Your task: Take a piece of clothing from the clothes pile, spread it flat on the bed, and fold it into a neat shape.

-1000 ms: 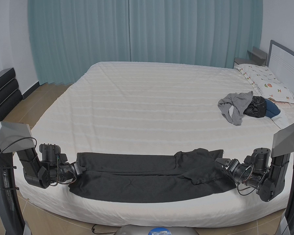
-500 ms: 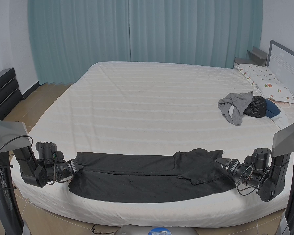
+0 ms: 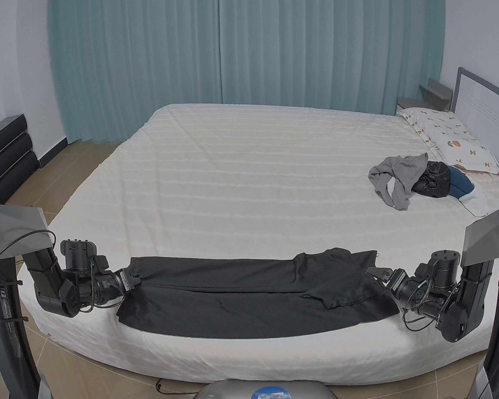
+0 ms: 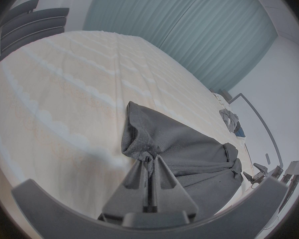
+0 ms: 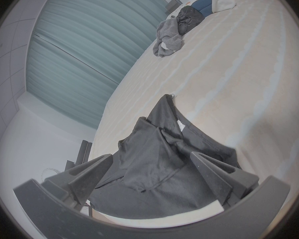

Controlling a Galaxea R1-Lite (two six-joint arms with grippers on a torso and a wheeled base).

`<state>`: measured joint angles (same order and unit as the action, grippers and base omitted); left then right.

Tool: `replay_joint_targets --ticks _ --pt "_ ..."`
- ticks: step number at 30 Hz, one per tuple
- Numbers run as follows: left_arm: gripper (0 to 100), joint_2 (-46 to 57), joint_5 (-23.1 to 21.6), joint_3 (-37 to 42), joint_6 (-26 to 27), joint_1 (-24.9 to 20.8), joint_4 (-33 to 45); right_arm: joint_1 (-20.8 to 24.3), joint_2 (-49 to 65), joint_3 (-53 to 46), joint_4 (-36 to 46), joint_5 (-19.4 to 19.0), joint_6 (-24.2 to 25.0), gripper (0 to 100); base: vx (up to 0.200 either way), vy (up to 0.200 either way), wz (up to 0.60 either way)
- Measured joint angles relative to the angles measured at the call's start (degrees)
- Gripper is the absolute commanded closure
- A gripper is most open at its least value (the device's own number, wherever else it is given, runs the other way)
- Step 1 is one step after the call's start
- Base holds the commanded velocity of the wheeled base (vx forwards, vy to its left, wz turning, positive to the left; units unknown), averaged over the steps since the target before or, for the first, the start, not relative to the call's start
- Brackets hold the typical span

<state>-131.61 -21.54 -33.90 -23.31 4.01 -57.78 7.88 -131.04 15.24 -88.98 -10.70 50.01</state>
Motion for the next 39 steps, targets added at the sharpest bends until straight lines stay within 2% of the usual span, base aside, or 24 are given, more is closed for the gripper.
replay_joint_targets --ticks 8,12,26,31,39 --pt "100 -0.12 0.09 -1.29 -2.15 -0.18 -1.3 0.02 0.2 0.13 0.0 -0.02 0.02 0 0.0 0.0 0.0" --pt "100 0.02 0.44 -2.54 -5.32 -0.44 -1.22 -0.02 0.28 0.13 0.0 0.0 0.0 0 0.0 -0.2 0.0" --pt "100 2.91 3.51 -1.57 -5.86 -2.78 -0.93 -0.07 0.41 0.05 0.0 -0.02 0.09 0 0.0 -0.2 0.0" --pt "100 5.58 6.16 -1.4 -6.39 -4.69 -0.35 -0.13 0.41 0.09 0.0 -0.07 0.09 0 0.0 -0.2 0.0" --pt "100 10.33 8.68 -3.52 -6.55 -9.52 9.03 -0.11 0.41 0.02 0.0 -0.05 0.09 0 0.0 -0.2 0.0"
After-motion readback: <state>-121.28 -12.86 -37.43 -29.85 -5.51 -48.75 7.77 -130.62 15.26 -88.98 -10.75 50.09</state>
